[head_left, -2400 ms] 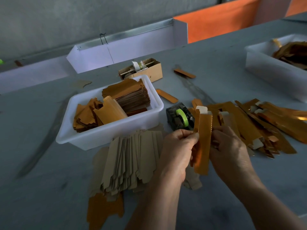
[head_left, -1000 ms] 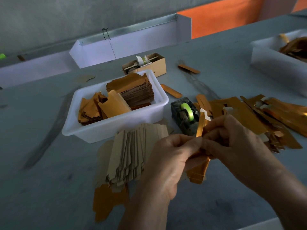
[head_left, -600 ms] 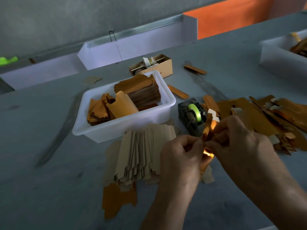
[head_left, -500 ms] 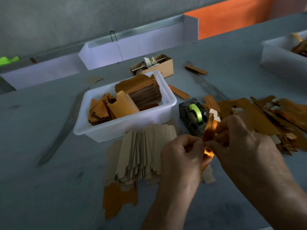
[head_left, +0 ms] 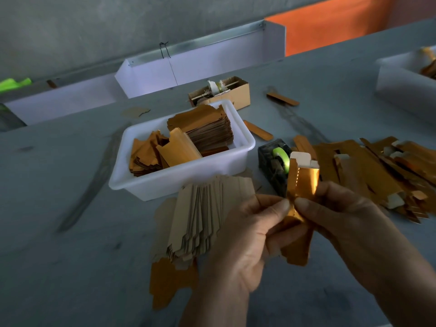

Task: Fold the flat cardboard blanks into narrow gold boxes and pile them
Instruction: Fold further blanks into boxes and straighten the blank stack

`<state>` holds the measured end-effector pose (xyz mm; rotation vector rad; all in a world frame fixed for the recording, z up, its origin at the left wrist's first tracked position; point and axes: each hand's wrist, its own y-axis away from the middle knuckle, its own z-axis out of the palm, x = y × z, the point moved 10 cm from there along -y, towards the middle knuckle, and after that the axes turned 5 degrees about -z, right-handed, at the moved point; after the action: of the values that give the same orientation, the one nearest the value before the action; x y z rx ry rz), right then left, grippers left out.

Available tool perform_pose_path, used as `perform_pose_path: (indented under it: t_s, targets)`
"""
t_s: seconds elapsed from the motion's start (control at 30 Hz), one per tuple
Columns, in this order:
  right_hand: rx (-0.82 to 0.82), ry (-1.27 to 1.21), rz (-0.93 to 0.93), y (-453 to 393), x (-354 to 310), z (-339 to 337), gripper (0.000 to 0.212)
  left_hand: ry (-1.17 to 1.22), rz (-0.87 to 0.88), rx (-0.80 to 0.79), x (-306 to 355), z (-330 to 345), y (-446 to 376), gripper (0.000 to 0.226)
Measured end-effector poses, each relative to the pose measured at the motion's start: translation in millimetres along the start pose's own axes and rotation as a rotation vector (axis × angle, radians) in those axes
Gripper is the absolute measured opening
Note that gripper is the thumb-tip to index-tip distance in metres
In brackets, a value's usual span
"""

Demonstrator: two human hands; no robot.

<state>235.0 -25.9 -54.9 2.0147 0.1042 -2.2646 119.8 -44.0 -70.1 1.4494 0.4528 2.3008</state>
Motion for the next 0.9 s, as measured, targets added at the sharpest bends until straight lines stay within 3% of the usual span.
perform_pose_path:
  t_s: [0.1, 0.23, 0.33, 0.43, 0.5, 0.57, 0.6, 0.7, 0.8, 0.9]
  targets:
    - [0.001, -0.043, -0.039, -0.5, -1.1, -1.9, 0.021, 0.095, -0.098, -0.09, -5.8, 3.3, -2.1, 0.007]
    - [-0.126, -0.066, -0.101, -2.0, -10.4, 7.2, 0.019, 0.208, -0.227, -0.248, -12.5, 10.4, 0.5, 0.008]
    - [-0.141, -0.057, -0.069, -4.5, -6.6, 2.6, 0.015, 0.137, -0.196, -0.224, -5.6, 5.8, 3.9, 0.012]
    - [0.091, 0.13, -0.004, -15.9, 7.1, -38.0, 0.02, -0.274, 0.081, 0.079, 31.8, -29.9, 7.0, 0.013]
    - [0.327, 0.456, -0.059, -24.9, -1.2, -79.5, 0.011, -0.781, 0.323, 0.514, 74.0, -67.1, 23.8, 0.011]
    - [0.465, 0.786, -0.126, -34.6, -14.9, -107.8, 0.013, -1.211, 0.395, 0.844, 96.6, -87.7, 40.1, 0.018]
    - [0.48, 0.916, -0.128, -41.4, -16.5, -116.9, 0.014, -1.312, 0.328, 0.908, 94.2, -100.7, 38.8, 0.025]
    - [0.46, 1.212, -0.006, -61.6, -5.6, -138.6, 0.028, -1.355, 0.091, 0.859, 68.4, -129.9, 23.8, 0.035]
    - [0.543, 1.233, 0.083, -60.6, 0.2, -151.5, 0.041, -1.422, 0.12, 0.87, 65.4, -126.1, 19.7, 0.041]
    - [0.643, 1.202, -0.197, -48.1, -19.1, -136.7, 0.034, -1.498, 0.199, 0.926, 72.6, -114.1, 21.1, 0.032]
